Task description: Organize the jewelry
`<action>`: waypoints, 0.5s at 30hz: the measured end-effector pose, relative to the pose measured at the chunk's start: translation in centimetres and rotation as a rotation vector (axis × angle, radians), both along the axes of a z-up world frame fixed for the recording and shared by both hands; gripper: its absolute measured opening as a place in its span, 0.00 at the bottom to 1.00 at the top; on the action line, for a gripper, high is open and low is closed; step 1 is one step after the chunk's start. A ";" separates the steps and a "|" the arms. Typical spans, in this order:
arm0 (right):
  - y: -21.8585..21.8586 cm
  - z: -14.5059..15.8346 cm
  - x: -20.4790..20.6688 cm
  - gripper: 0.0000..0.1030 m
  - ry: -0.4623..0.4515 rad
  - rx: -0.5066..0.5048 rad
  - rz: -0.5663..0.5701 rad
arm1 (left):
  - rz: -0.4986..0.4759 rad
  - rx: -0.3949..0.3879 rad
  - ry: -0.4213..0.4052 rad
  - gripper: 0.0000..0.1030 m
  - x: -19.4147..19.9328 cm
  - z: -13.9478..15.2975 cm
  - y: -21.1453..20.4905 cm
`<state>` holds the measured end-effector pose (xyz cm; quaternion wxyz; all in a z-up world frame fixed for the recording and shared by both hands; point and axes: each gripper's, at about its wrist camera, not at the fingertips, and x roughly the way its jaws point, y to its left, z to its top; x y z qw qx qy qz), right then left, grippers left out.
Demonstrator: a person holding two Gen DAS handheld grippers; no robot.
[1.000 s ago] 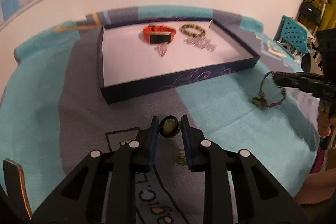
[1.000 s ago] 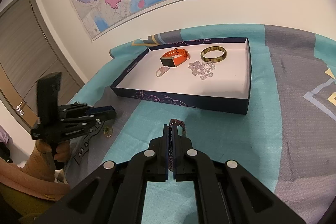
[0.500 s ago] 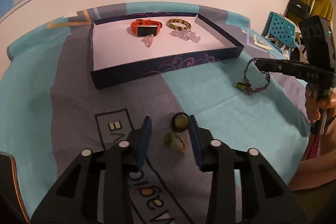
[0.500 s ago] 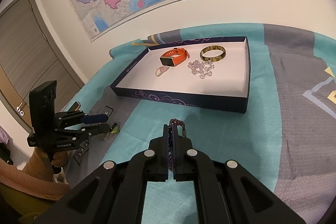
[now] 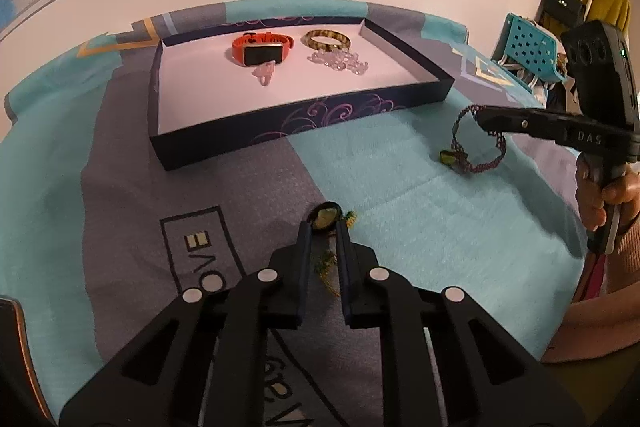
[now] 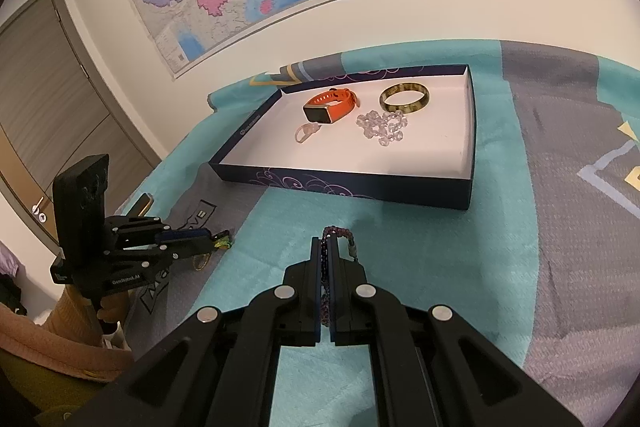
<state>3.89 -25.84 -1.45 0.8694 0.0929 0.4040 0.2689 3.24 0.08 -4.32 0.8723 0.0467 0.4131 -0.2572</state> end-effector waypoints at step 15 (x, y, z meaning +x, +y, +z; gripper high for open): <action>0.1 0.0 -0.2 0.01 0.002 0.001 0.005 | -0.010 0.027 -0.001 0.12 1.4 0.0 -0.9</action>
